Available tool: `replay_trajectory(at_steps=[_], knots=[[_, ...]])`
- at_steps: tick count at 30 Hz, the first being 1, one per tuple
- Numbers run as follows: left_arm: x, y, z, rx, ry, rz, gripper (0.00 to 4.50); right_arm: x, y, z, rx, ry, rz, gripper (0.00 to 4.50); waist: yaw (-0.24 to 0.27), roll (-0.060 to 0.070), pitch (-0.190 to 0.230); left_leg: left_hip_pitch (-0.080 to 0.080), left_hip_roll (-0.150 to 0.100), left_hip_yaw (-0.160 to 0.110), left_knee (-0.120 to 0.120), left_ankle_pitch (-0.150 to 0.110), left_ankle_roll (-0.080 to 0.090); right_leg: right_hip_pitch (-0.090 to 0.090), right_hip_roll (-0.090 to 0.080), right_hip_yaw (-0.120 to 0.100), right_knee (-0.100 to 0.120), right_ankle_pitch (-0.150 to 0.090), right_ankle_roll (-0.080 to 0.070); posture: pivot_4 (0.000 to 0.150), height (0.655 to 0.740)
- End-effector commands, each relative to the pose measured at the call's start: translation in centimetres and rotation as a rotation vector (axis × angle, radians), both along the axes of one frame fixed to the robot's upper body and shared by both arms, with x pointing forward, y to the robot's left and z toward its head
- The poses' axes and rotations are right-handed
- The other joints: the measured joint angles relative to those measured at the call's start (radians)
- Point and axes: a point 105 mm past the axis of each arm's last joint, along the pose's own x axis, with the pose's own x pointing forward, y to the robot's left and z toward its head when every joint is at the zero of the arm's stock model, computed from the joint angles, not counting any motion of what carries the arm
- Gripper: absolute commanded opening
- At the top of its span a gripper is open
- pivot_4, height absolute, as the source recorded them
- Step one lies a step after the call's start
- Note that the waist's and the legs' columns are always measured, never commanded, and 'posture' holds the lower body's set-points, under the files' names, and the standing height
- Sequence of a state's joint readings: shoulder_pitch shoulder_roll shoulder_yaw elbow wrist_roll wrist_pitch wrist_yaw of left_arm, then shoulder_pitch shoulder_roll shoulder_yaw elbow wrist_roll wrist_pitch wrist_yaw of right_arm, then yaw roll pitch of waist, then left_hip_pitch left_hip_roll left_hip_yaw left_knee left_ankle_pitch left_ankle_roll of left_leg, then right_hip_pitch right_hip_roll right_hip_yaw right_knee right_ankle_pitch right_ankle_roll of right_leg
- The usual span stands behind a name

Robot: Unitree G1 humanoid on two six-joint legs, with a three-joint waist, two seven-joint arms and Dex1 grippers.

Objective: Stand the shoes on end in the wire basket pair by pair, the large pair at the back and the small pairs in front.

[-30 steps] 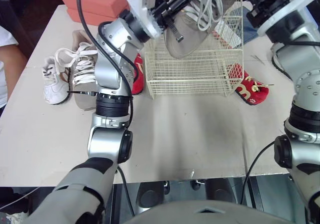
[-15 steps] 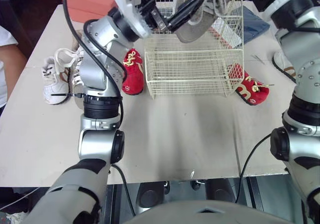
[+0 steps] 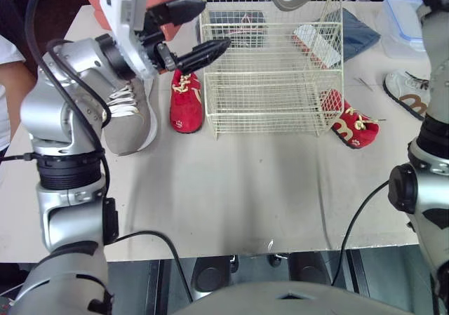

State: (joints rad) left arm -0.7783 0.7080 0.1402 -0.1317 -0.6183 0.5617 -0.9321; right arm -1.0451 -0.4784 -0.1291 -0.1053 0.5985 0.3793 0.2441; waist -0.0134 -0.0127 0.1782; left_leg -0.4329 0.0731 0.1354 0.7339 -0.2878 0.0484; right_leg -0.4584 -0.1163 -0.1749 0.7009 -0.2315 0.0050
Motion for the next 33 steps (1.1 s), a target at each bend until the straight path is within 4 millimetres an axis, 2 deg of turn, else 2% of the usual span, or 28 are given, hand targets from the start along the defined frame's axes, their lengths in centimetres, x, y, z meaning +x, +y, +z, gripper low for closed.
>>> replay_trajectory(at_steps=[1,12,19,24,33], knots=[[-1.9,-0.5,1.1,0.018,-0.037,-0.063,4.43,-0.6,-0.3,1.3,-0.048,-0.128,-0.035,0.22,0.0,0.0,0.0,0.0,0.0,0.0,0.0,0.0,0.0,0.0,0.0,0.0,0.0,0.0,0.0,0.15,0.686],[-2.1,0.5,1.0,0.038,-0.023,-0.028,4.43,4.3,-2.9,-2.4,-0.205,0.006,-0.173,0.22,0.003,0.0,0.0,0.0,0.0,0.0,0.0,0.0,0.0,0.0,0.0,0.0,0.0,0.0,0.0,0.15,0.686],[-1.9,0.7,1.4,-0.002,-0.034,-0.019,4.43,7.2,-3.2,-7.0,-0.286,0.302,-0.215,0.22,0.005,0.0,0.0,0.0,0.0,-0.002,0.003,0.0,0.0,0.002,-0.001,0.0,0.002,0.0,0.0,0.15,0.686],[-1.8,0.8,2.0,-0.063,-0.05,-0.02,4.43,8.0,-3.8,-8.3,-0.263,0.393,-0.243,0.22,0.009,0.0,0.0,0.0,0.0,-0.002,0.003,0.0,0.0,0.002,-0.002,0.0,0.003,0.0,0.0,0.15,0.686],[-2.0,1.1,2.3,-0.095,-0.071,-0.008,4.43,7.1,-2.3,-7.8,-0.193,0.39,-0.17,0.22,0.007,0.0,0.0,-0.001,-0.001,-0.002,0.002,0.0,0.0,0.001,-0.002,0.0,0.002,0.0,0.0,0.15,0.686]])
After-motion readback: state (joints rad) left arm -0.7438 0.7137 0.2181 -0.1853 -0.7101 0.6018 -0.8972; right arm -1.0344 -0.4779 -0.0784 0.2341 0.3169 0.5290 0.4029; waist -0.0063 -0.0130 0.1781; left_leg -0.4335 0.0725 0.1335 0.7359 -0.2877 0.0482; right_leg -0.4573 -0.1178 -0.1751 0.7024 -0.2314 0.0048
